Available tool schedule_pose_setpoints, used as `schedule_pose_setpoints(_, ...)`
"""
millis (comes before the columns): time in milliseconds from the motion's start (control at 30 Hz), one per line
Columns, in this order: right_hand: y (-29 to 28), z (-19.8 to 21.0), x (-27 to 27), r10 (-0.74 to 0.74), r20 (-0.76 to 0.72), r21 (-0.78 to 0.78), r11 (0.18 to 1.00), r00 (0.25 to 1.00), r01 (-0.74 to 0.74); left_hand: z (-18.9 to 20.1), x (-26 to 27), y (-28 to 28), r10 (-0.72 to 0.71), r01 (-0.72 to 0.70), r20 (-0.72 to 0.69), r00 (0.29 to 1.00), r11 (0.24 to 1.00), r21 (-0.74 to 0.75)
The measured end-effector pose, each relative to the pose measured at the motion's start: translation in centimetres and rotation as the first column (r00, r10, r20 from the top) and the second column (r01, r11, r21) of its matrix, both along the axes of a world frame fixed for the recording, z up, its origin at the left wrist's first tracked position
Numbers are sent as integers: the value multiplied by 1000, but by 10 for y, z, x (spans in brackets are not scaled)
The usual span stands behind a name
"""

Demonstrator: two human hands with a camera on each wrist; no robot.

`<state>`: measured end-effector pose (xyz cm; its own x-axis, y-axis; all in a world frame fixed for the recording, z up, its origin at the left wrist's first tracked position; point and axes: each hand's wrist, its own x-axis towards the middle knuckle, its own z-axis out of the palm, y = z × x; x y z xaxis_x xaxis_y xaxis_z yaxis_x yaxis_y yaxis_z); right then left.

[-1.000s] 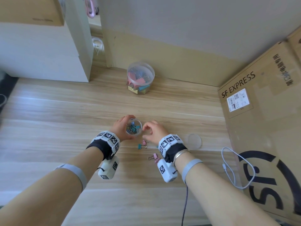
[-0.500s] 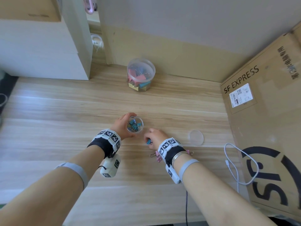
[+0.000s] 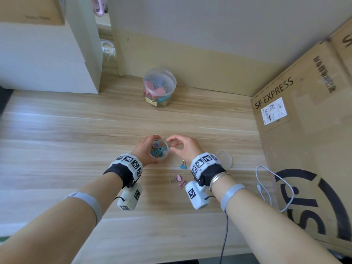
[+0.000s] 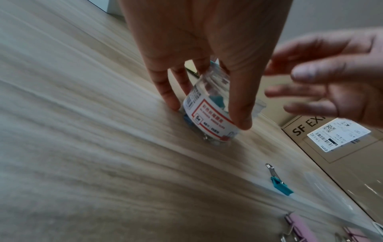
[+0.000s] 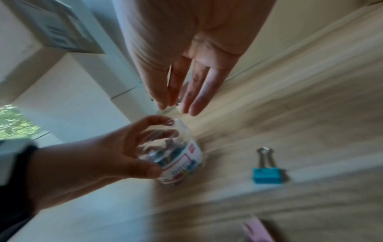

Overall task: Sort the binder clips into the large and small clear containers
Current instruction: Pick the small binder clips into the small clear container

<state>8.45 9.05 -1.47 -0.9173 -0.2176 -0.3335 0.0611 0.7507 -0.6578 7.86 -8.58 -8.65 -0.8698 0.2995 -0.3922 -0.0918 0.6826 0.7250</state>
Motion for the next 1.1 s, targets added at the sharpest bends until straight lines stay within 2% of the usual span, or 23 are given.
schedule_pose_setpoints(67, 16, -7, 6, 17, 69, 136, 990, 997, -26, 0, 1, -2, -9, 9, -1, 1000, 1000, 5)
schedule_pose_setpoints(167, 27, -21, 22, 135, 283, 333, 915, 950, -229, 0, 0, -2, -16, 16, -5, 1000, 1000, 2)
schedule_pose_setpoints(267, 27, -34, 35, 280, 350, 367, 837, 894, -406, 0, 1, -1, -14, 14, -7, 1000, 1000, 7)
schedule_pose_setpoints(333, 27, -42, 39, 336, 339, 361, 817, 879, -451, 1, 1, 0, -17, 17, -6, 1000, 1000, 5)
schedule_pose_setpoints(500, 26, -53, 38, 366, 184, 388, 825, 912, -410, 1, 1, 0, -13, 13, 2, 1000, 1000, 2)
schedule_pose_setpoints(633, 23, -57, 35, 356, 162, 386, 836, 920, -391, 1, 2, 1, -6, 6, -5, 1000, 1000, -1)
schedule_pose_setpoints(700, 23, -55, 33, 283, 132, 354, 882, 950, -312, 1, 3, 1, -3, 3, -8, 1000, 1000, 1)
schedule_pose_setpoints(767, 22, -48, 29, 155, 76, 297, 939, 985, -171, 2, 3, 1, -3, 3, -12, 1000, 1000, -2)
schedule_pose_setpoints(833, 19, -37, 23, 13, -11, 168, 986, 1000, -11, 2, 3, 2, -5, 5, -15, 1000, 1000, -8)
schedule_pose_setpoints(900, 9, -23, 16, -63, -90, 24, 998, 994, 65, 2, 3, 4, -4, 4, -16, 1000, 1000, -9)
schedule_pose_setpoints(1000, -11, -4, 5, -31, -94, -81, 996, 995, 23, 4, 3, 8, -20, 20, -11, 1000, 1000, -18)
schedule_pose_setpoints(1100, -17, -1, -1, 10, -64, -30, 999, 998, -12, 5, 4, 8, -29, 29, -21, 999, 999, -18)
